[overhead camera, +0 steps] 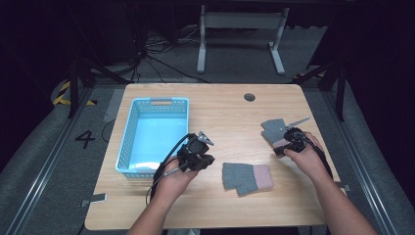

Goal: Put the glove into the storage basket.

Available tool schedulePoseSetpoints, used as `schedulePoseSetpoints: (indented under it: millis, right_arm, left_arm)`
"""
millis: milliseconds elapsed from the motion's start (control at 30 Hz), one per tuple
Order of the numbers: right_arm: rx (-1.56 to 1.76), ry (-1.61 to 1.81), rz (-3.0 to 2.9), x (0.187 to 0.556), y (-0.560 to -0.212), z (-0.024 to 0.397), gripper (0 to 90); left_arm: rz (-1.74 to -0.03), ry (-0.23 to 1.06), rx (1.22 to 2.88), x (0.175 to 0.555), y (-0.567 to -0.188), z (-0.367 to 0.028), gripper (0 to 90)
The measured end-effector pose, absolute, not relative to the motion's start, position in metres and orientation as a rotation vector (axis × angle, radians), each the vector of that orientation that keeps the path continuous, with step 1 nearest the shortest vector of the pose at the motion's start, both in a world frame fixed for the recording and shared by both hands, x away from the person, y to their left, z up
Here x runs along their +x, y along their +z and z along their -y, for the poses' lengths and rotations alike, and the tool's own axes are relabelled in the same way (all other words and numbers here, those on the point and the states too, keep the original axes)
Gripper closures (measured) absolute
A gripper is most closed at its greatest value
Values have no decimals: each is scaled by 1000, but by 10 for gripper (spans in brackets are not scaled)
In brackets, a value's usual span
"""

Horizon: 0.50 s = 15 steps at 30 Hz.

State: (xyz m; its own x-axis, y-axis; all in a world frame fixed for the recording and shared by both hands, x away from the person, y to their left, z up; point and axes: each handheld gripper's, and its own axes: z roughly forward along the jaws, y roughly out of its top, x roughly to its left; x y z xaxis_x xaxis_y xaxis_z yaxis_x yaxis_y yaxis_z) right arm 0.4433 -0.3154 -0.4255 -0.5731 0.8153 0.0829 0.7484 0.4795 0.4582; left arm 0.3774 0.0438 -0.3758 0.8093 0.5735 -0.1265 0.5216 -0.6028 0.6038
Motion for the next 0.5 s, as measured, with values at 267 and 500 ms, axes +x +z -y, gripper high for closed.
schedulePoseSetpoints:
  millis: [267, 500]
  right_arm:
    - [1388, 675, -2560, 441, -426, 326, 900]
    - [1372, 772, -2545, 438, -414, 323, 834]
  left_arm:
    - [-804, 102, 2348, 378, -376, -44, 845]
    - [-798, 92, 2345, 378, -376, -44, 819]
